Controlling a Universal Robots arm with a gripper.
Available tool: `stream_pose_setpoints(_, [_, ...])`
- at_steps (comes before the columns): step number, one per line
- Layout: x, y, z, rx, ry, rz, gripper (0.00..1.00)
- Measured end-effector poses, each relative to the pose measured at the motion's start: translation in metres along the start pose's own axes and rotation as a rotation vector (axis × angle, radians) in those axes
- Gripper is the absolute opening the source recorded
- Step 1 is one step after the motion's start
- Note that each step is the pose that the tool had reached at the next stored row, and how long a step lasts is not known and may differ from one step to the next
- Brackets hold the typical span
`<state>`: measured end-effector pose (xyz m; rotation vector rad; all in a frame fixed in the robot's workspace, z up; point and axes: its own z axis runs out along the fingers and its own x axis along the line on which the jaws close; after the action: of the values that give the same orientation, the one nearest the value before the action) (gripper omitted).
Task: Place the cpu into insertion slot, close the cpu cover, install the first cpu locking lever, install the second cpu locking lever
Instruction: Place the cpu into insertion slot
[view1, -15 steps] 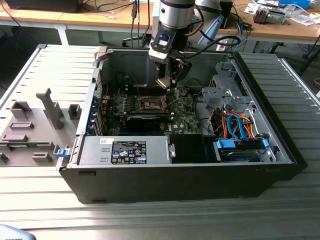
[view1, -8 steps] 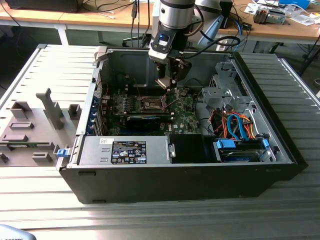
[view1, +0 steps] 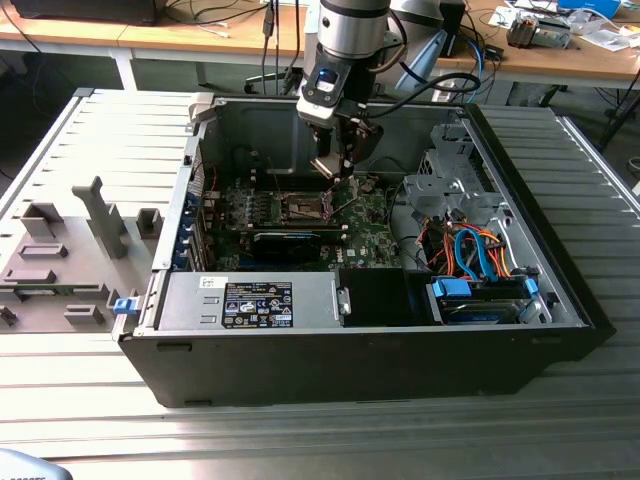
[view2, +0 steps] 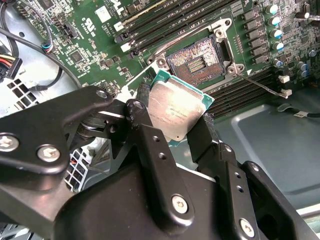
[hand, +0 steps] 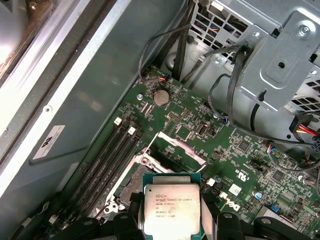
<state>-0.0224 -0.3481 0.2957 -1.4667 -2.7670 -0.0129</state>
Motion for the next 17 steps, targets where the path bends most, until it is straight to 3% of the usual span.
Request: stream_pose_setpoints(17, [0.0, 0.0, 0.0018, -0.0002, 0.0, 0.012, 0.55])
